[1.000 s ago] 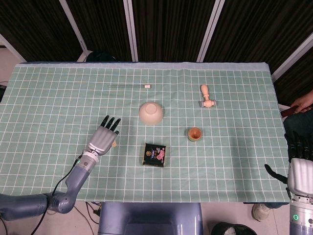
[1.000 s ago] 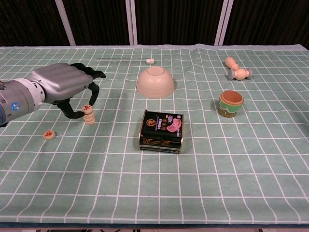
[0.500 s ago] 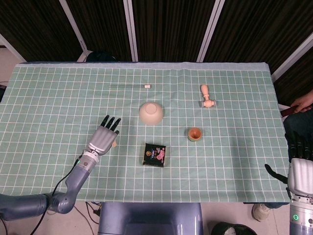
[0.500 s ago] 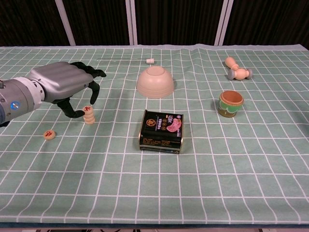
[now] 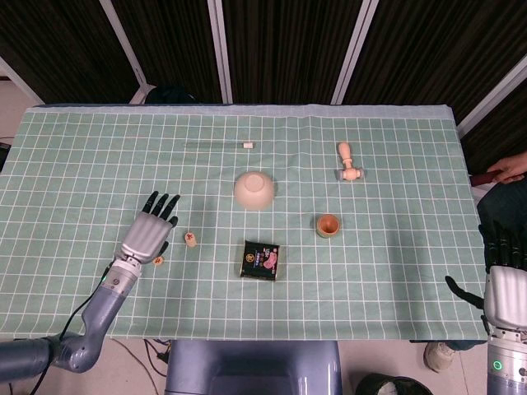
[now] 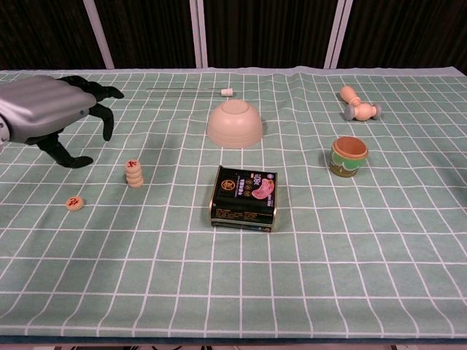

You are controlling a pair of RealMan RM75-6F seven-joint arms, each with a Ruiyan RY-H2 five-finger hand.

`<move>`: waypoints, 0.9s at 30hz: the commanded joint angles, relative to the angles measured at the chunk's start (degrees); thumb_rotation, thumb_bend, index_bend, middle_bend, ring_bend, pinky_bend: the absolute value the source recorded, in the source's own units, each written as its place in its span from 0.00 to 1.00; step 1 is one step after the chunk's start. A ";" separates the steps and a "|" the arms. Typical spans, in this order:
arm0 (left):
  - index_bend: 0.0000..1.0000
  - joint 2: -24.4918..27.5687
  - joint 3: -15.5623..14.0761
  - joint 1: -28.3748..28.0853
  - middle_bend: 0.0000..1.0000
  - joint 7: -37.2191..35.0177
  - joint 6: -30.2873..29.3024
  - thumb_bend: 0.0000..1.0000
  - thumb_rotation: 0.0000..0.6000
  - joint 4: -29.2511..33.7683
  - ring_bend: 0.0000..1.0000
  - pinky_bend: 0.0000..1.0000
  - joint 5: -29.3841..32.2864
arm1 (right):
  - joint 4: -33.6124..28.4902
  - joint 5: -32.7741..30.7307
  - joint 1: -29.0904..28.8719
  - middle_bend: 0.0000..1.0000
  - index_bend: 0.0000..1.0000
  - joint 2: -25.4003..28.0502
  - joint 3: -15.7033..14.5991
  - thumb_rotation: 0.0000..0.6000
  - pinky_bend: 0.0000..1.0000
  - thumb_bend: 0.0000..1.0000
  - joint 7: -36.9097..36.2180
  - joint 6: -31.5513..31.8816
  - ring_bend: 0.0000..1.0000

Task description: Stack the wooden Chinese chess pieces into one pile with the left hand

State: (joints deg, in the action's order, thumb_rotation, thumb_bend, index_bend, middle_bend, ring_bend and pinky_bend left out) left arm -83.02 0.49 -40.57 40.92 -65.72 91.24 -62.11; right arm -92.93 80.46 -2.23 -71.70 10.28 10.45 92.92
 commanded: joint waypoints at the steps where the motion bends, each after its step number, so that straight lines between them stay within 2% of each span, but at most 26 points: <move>1: 0.42 1.62 -3.05 2.76 0.01 -3.77 -0.78 0.27 1.00 -0.06 0.00 0.00 -3.75 | 0.00 0.07 0.01 0.01 0.11 -0.03 0.04 1.00 0.00 0.23 0.04 0.13 0.00; 4: 0.42 1.74 -6.00 5.18 0.01 -6.61 -0.78 0.27 1.00 -1.88 0.00 0.00 -6.23 | 0.00 0.09 0.02 0.01 0.11 -0.06 0.02 1.00 0.00 0.23 0.08 0.16 0.00; 9: 0.43 0.57 -7.56 6.62 0.01 -8.72 -0.10 0.27 1.00 -5.20 0.00 0.00 -9.80 | -0.01 0.07 0.05 0.01 0.11 -0.08 0.04 1.00 0.00 0.23 0.13 0.20 0.00; 27: 0.43 -2.56 -4.93 7.64 0.01 -8.67 2.78 0.27 1.00 -9.47 0.00 0.00 -10.82 | -0.15 -0.26 0.11 0.01 0.11 -0.02 0.23 1.00 0.00 0.23 0.08 0.23 0.00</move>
State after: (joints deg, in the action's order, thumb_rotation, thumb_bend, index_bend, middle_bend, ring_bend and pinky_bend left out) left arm -85.49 -4.54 -32.94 32.29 -63.02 81.87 -72.90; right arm -93.07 80.20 -2.12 -71.72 10.51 10.52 93.15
